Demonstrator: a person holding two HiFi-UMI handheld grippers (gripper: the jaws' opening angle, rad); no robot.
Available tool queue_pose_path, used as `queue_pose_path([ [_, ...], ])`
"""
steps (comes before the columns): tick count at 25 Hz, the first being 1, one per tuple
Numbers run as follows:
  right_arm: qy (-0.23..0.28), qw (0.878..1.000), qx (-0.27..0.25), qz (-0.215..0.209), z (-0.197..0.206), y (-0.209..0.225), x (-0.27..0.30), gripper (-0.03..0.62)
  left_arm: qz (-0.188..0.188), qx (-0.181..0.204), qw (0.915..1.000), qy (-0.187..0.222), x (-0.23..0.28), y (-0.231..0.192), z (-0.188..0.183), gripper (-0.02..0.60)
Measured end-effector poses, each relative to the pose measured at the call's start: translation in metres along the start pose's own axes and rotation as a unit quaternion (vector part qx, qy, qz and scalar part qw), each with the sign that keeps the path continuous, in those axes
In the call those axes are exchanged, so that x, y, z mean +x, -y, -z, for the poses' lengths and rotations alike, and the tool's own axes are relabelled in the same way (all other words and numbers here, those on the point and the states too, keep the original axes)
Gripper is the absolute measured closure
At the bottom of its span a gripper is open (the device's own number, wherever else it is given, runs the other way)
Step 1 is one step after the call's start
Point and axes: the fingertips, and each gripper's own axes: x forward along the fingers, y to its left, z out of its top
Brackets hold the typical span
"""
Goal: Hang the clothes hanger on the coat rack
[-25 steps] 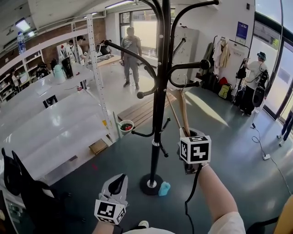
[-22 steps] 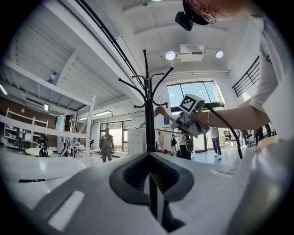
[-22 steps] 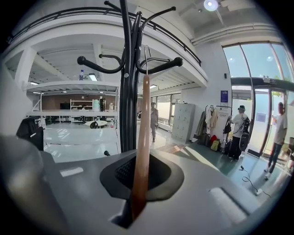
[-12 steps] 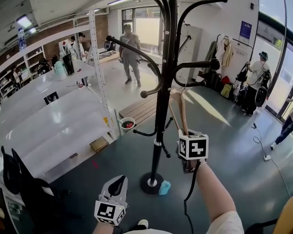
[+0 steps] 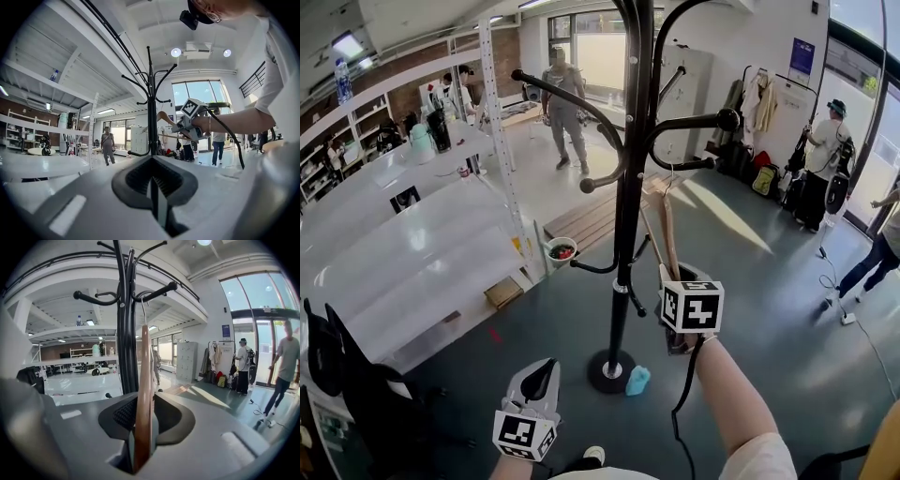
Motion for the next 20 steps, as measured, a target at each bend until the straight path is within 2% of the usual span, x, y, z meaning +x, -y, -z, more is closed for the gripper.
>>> queue_pose_path([
  [6, 0.057, 0.998, -0.03, -0.002, -0.015, -0.004, -0.029, 0.305, 0.004, 0.006, 0.9999, 0.008, -0.003, 0.01, -0.009, 0.581],
  [10, 0.107, 0.994, -0.036, -0.006, -0.036, -0.006, -0.068, 0.29, 0.009, 0.011, 0.9997, 0.02, -0.003, 0.021, -0.019, 0.581],
  [13, 0.157, 0.987, -0.026, -0.003, -0.053, -0.003, -0.109, 0.337, 0.014, 0.017, 0.9993, 0.03, -0.004, 0.031, -0.03, 0.581],
  [16, 0.206, 0.978, -0.022, 0.011, -0.06, 0.001, -0.151, 0.485, 0.018, 0.023, 0.9987, 0.043, -0.007, 0.042, -0.041, 0.581],
  [18, 0.235, 0.971, -0.03, 0.025, -0.054, 0.003, -0.177, 0.56, 0.021, 0.025, 0.9981, 0.052, -0.012, 0.051, -0.048, 0.581],
  [20, 0.254, 0.966, -0.044, 0.032, -0.04, 0.001, -0.2, 0.566, 0.022, 0.027, 0.9976, 0.059, -0.018, 0.06, -0.054, 0.581],
])
